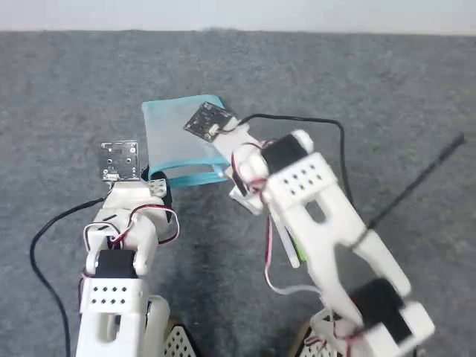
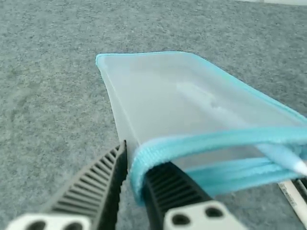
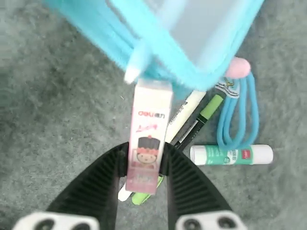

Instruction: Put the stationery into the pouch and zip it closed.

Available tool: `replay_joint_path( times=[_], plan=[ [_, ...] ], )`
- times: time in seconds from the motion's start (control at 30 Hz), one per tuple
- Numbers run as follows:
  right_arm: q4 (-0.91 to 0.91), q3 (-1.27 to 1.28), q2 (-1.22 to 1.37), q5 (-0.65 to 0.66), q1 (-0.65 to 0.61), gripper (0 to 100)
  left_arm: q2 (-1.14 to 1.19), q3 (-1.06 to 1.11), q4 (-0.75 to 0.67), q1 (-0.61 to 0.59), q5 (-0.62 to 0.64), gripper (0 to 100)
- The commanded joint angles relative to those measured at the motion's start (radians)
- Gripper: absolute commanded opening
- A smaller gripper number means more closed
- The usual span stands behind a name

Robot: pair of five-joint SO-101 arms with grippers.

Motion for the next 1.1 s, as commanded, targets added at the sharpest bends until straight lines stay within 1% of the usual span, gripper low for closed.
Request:
replay_joint_path(
  times=[0.0,0.1,0.2,0.37,0.47,0.7,0.83,0.93,1.07],
  plan=[
    [-0.007,-0.167,0.131,-0.012,-0.012,0.6,-0.025,-0.038,-0.008,0.006,-0.009,1],
    [0.038,-0.238,0.160,-0.014,0.010,0.6,-0.023,-0.036,-0.008,0.005,-0.009,1],
    [0.136,-0.287,0.099,-0.015,0.038,0.6,-0.023,-0.036,-0.008,0.005,-0.009,1],
    [0.194,-0.279,-0.050,-0.015,-0.013,0.6,-0.021,-0.036,-0.009,0.006,-0.009,1],
    [0.185,-0.218,-0.065,-0.015,-0.047,0.6,-0.023,-0.036,-0.008,0.005,-0.009,1],
    [0.059,-0.074,-0.061,-0.011,-0.130,0.6,-0.023,-0.036,-0.008,0.005,-0.028,1],
    [0.030,-0.058,-0.061,-0.006,-0.137,0.6,-0.025,-0.036,-0.008,0.012,-0.029,1],
    [0.028,-0.058,-0.044,-0.008,-0.134,0.6,-0.025,-0.036,-0.009,0.017,-0.078,1],
    [0.031,-0.083,0.027,-0.018,-0.130,0.6,-0.025,-0.035,-0.003,0.092,-0.127,1]
  ],
)
